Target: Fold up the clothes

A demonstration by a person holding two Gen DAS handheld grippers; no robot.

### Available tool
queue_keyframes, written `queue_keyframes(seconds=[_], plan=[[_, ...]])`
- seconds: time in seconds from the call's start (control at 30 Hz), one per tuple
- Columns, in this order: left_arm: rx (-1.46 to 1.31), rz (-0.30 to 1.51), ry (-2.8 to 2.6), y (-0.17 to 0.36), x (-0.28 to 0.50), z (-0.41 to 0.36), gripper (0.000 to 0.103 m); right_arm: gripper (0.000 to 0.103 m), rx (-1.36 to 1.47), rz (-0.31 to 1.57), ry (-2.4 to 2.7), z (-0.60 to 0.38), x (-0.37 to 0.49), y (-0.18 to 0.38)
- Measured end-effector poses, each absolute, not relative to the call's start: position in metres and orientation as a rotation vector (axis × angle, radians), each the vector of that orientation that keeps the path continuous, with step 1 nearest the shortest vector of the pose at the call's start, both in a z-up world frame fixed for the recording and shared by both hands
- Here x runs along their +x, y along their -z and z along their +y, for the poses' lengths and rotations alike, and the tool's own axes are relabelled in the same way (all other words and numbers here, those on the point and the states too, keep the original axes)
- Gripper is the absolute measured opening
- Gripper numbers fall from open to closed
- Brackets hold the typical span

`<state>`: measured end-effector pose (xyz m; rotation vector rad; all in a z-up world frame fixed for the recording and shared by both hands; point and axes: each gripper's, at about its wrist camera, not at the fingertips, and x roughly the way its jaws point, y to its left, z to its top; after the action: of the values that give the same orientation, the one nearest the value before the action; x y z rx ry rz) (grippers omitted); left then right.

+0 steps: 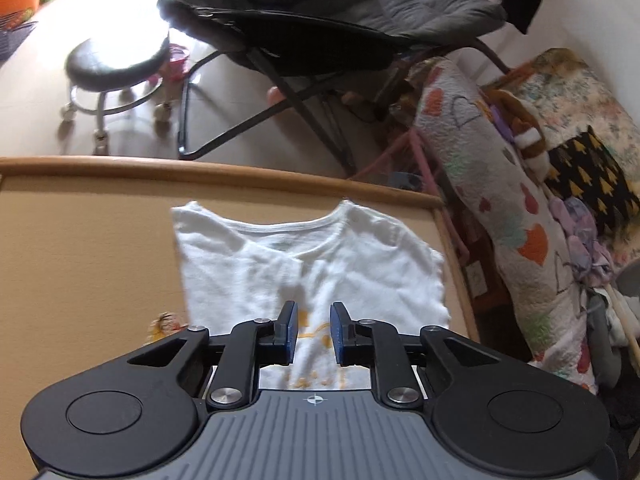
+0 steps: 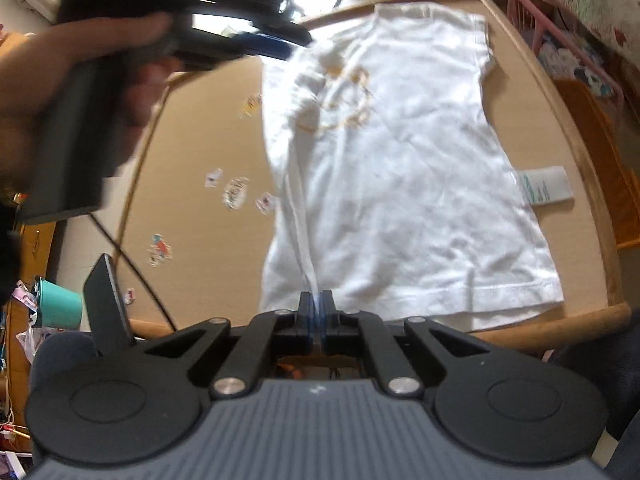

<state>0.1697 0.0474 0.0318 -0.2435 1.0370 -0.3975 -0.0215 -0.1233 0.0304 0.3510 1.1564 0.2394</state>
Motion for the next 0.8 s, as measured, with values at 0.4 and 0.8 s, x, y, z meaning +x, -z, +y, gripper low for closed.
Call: queue_keyframes(seconds=[0.4, 0.8], plan=[[-0.191, 1.098, 0.343, -0.031, 0.149, 0.085, 0.032, 0.009, 0.232, 1.185, -0.256, -0.125, -0.006, -0.029], [-0.214, 1.259, 0.335, -0.013, 0.074, 0.116, 0.033, 0.017, 0.094, 1.113, -0.325, -0.145, 0.075, -0.068]])
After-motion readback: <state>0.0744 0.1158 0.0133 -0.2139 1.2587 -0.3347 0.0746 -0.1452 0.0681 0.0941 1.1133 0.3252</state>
